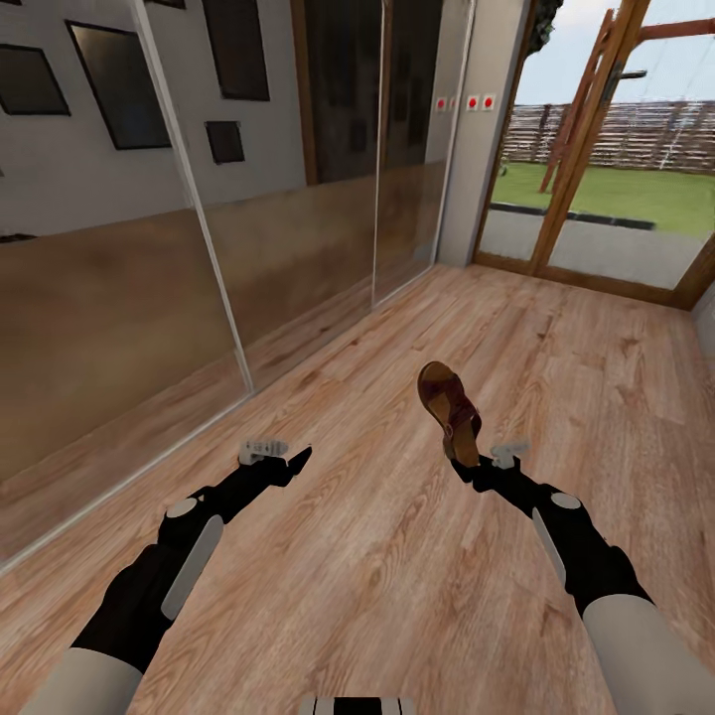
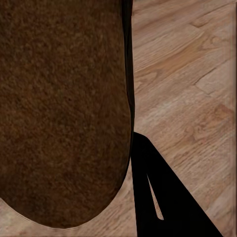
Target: Pick up the two gym shoes and the two sandals from the corridor floor and place them onto the hallstand (shoe rack) in the corridor, making sure they are on the rack and not on the floor. Arrange them so the two gym shoes are next to each other and the two sandals are next to each other.
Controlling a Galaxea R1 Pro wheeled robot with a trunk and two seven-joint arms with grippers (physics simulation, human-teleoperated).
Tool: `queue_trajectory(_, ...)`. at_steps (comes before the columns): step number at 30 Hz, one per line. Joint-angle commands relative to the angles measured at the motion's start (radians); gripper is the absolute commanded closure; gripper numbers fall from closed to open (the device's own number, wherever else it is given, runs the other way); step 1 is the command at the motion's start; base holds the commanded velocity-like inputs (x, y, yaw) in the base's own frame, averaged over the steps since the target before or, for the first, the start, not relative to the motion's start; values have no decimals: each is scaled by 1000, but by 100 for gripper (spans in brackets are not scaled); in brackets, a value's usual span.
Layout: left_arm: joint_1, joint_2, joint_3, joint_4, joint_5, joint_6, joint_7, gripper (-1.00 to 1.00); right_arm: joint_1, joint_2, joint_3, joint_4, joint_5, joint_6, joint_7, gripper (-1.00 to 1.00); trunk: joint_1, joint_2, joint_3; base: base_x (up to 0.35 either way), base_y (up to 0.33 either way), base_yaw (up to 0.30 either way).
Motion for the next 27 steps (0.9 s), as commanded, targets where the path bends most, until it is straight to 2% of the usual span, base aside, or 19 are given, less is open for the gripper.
queue_trajectory(1, 0, 1, -1, -1, 10, 7, 0, -100, 0, 1, -4, -2, 8, 6, 6, 100, -1, 0, 5, 0, 0, 0)
queue_trajectory(27, 0, 2, 1, -1, 10, 7, 0, -100, 0, 1, -4, -2, 8, 6, 6, 100, -16, 13, 148, 0, 0, 0)
